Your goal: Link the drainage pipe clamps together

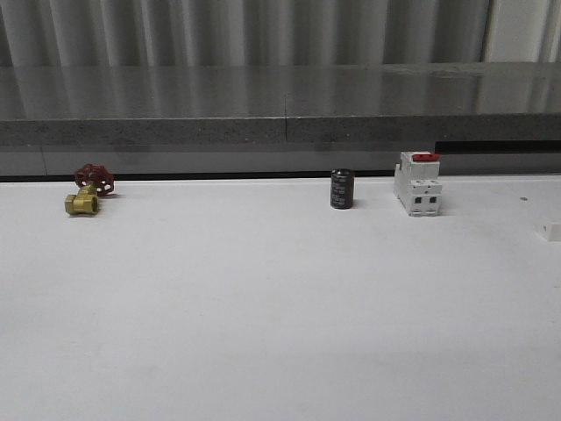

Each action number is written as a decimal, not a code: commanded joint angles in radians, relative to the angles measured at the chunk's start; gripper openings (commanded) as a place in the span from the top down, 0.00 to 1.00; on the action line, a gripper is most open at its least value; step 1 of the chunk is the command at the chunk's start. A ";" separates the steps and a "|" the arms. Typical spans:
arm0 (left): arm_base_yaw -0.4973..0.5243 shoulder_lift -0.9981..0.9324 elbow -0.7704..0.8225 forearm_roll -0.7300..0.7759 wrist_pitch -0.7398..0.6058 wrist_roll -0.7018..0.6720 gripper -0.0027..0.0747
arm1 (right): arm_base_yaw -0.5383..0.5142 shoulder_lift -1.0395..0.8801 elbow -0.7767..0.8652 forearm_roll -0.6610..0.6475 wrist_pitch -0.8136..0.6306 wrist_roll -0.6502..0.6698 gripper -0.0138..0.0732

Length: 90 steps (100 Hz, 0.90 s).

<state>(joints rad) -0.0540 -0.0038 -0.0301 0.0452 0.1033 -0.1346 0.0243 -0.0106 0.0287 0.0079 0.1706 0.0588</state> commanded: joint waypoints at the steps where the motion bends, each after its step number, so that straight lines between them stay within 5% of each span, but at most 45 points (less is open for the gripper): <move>1: 0.002 0.006 -0.113 -0.016 0.004 -0.009 0.99 | 0.001 -0.019 -0.020 -0.008 -0.082 -0.009 0.92; 47: 0.002 0.499 -0.742 0.007 0.728 -0.009 0.99 | 0.001 -0.019 -0.020 -0.008 -0.082 -0.009 0.92; 80: 0.002 0.654 -0.767 0.032 0.783 -0.009 0.99 | 0.001 -0.019 -0.020 -0.008 -0.082 -0.009 0.92; 90: 0.002 0.665 -0.767 0.032 0.785 -0.009 0.89 | 0.001 -0.019 -0.020 -0.008 -0.082 -0.009 0.92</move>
<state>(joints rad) -0.0540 0.6458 -0.7617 0.0707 0.9387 -0.1346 0.0243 -0.0106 0.0287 0.0079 0.1706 0.0588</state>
